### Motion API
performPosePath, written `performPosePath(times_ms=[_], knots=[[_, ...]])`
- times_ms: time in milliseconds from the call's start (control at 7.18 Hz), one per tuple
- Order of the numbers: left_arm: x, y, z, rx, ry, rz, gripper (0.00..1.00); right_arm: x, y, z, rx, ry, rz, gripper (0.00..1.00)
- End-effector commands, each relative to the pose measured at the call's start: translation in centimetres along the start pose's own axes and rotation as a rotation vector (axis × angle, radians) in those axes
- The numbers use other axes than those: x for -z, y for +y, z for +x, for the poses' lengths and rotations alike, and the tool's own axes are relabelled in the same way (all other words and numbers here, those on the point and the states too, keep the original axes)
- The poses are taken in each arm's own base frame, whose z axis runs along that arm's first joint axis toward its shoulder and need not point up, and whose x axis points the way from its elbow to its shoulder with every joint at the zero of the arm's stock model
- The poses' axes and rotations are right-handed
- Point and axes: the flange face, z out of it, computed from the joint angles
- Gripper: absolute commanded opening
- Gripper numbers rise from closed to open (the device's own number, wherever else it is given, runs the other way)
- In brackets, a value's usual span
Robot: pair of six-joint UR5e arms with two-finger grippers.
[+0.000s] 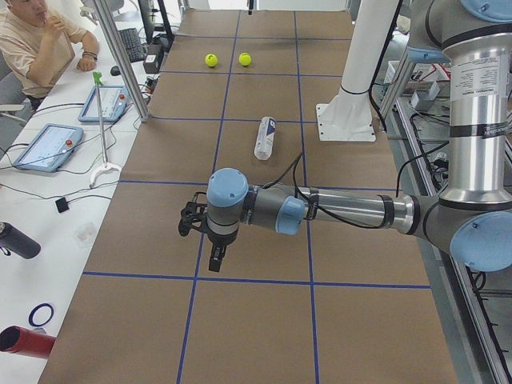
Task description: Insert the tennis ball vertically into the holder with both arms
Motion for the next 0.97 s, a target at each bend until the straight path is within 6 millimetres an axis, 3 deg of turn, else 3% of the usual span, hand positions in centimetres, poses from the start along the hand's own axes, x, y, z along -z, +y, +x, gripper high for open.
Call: performPosePath(times_ms=[0,418,836], knots=[[1.5,-2.9,1.5,-0.041,0.000,0.047,1.00,-0.2,-0.5,0.3,0.002,0.010,0.019,1.00],[3.9,-9.5,4.3,-0.190,0.006,0.234,1.00,-0.4,0.0,0.7,-0.005,0.013,0.012,1.00],[4.7,-11.5,5.8,-0.199,0.037,0.251,1.00,-0.6,0.1,0.8,-0.008,0.013,0.009,1.00]])
